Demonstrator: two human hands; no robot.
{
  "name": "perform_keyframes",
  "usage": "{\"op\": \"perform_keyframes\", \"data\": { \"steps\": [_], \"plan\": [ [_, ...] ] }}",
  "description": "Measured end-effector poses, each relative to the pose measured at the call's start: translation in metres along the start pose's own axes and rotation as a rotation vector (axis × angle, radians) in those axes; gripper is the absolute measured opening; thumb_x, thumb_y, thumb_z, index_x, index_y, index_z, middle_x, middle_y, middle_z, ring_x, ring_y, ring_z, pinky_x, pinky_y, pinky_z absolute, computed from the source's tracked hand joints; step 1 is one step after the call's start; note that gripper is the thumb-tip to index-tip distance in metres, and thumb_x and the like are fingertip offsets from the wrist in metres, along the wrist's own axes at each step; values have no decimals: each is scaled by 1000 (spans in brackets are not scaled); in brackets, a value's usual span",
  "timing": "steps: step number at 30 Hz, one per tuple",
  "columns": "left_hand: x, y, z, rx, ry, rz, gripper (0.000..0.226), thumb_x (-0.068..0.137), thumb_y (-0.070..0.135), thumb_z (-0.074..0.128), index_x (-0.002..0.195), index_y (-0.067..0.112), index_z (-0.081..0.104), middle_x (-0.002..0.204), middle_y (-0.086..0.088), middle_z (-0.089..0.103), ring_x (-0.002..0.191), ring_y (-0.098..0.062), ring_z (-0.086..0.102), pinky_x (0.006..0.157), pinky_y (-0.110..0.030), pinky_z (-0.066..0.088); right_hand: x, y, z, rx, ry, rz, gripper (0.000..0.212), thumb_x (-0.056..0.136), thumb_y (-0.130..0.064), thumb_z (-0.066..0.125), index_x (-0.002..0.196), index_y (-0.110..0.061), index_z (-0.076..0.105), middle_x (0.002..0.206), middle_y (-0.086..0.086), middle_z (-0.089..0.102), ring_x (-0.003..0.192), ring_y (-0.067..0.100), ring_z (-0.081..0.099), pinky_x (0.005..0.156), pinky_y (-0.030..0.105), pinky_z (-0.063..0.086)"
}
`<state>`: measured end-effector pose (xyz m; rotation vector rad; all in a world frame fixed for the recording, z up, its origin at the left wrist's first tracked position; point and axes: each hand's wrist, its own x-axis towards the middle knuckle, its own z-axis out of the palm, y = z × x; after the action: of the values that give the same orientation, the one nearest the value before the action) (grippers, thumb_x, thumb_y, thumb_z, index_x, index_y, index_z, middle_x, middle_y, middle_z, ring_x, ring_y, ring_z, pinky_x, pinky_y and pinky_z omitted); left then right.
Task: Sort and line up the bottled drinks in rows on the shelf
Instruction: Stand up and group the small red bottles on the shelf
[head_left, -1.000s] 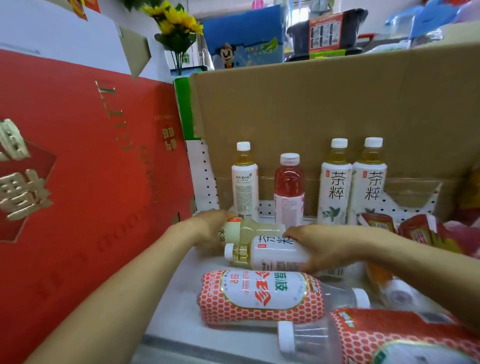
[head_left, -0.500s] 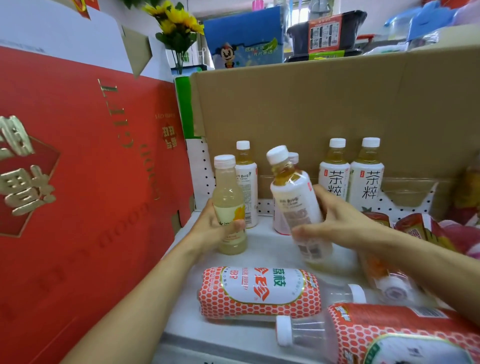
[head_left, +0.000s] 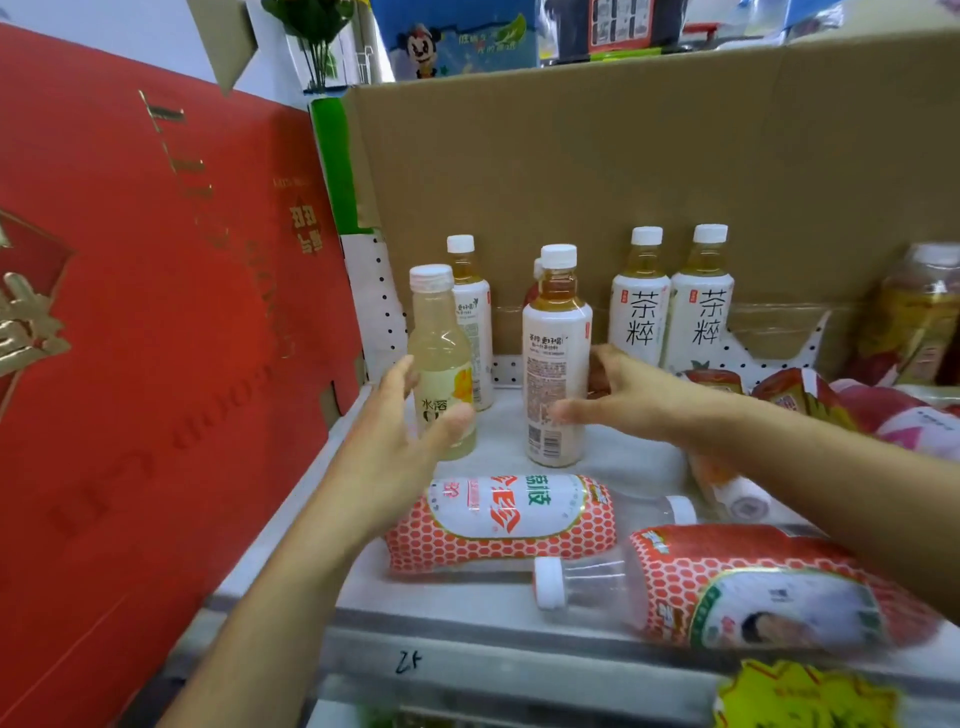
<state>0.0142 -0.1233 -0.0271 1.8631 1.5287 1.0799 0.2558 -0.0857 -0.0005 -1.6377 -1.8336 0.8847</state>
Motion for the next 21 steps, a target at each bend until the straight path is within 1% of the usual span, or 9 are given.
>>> {"op": "perform_keyframes", "data": {
  "steps": [2,4,5,7,10,13,16,18,21],
  "plan": [
    [-36,11,8,176,-79,134,89,78,75,41,155,39,16,160,20,23,145,0,19,121,-34,20,-32,-1,-9,-151,-31,-13,78,83,-50,69,147,-24,33,145,-1,49,128,17,51,109,41,41],
    [-50,12,14,421,-183,212,88,75,80,30,154,42,20,160,22,20,142,8,5,120,-25,1,-70,0,-19,-299,-109,-81,78,75,-66,59,143,-33,39,139,-10,50,119,6,53,102,32,46],
    [-50,10,15,543,-225,247,87,75,81,28,153,41,24,159,22,22,142,8,6,118,-21,-2,-89,1,-23,-360,-171,-118,77,70,-72,54,138,-38,42,133,-17,51,113,2,55,97,27,48],
    [-44,13,15,662,-277,265,89,72,84,30,149,40,34,155,18,36,142,-2,27,116,-23,14,-120,5,-30,-462,-291,-147,70,66,-77,51,129,-47,45,123,-27,49,105,-3,56,89,21,52],
    [-35,19,13,682,-344,232,93,65,87,38,144,39,43,142,16,52,125,-9,48,103,-30,37,-138,22,-37,-623,-314,-235,63,67,-82,57,120,-51,39,115,-29,43,105,-4,51,92,23,50],
    [-27,26,13,673,-382,168,85,64,82,57,138,41,47,127,22,54,116,-8,52,99,-34,44,-142,32,-35,-733,-273,-266,67,70,-70,70,122,-45,37,117,-24,46,104,-1,49,94,24,46],
    [-21,26,14,737,-405,158,73,71,60,78,135,40,48,122,17,59,109,-9,56,96,-37,48,-143,36,-29,-805,-237,-256,71,73,-60,74,129,-35,37,125,-15,52,103,6,52,91,23,46],
    [-18,24,17,773,-388,153,69,69,51,78,130,39,49,117,16,61,105,-11,58,94,-37,50,-145,38,-26,-810,-197,-275,70,74,-57,75,130,-34,39,123,-13,54,102,8,54,90,24,48],
    [-19,16,21,717,-287,151,68,65,53,78,127,39,53,112,16,64,100,-11,60,89,-37,52,-149,43,-28,-755,-151,-300,67,72,-56,76,126,-36,42,114,-16,54,97,5,55,86,24,50]
  ]
}}
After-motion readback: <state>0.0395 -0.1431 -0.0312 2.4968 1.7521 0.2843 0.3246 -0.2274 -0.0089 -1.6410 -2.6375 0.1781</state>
